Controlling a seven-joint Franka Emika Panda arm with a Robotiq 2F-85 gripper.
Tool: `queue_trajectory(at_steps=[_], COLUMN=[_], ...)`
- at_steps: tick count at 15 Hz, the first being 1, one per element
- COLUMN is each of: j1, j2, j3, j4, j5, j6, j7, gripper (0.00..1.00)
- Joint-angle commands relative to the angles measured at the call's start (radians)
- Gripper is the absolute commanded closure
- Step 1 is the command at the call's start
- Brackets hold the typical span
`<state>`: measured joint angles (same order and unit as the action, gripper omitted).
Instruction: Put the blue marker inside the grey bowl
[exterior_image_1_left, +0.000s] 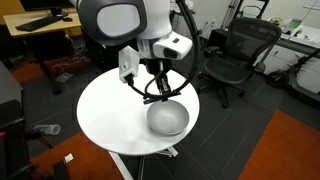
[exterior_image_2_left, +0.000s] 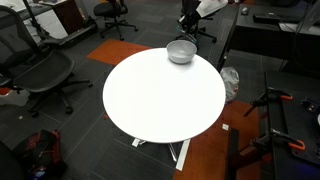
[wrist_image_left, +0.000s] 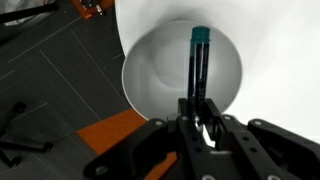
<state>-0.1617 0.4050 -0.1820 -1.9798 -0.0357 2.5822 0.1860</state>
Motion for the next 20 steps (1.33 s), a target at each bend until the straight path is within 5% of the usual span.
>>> queue_trajectory(at_steps=[1,14,15,20], j1=[-0.019,-0.04,-0.044,-0.04], j2=[0.059,0.209,0.214,0.219], j3=[0.005,0.008,0.012,0.01], j4=[0.042,0.193,0.204,0.222], j5=[0.057,0.131,0.138,0.151], j6=[0.011,0.013,0.003,-0.001], j7=[-0.008,0.004,0.003,0.004], gripper=[0.95,0.95,0.56,0.27])
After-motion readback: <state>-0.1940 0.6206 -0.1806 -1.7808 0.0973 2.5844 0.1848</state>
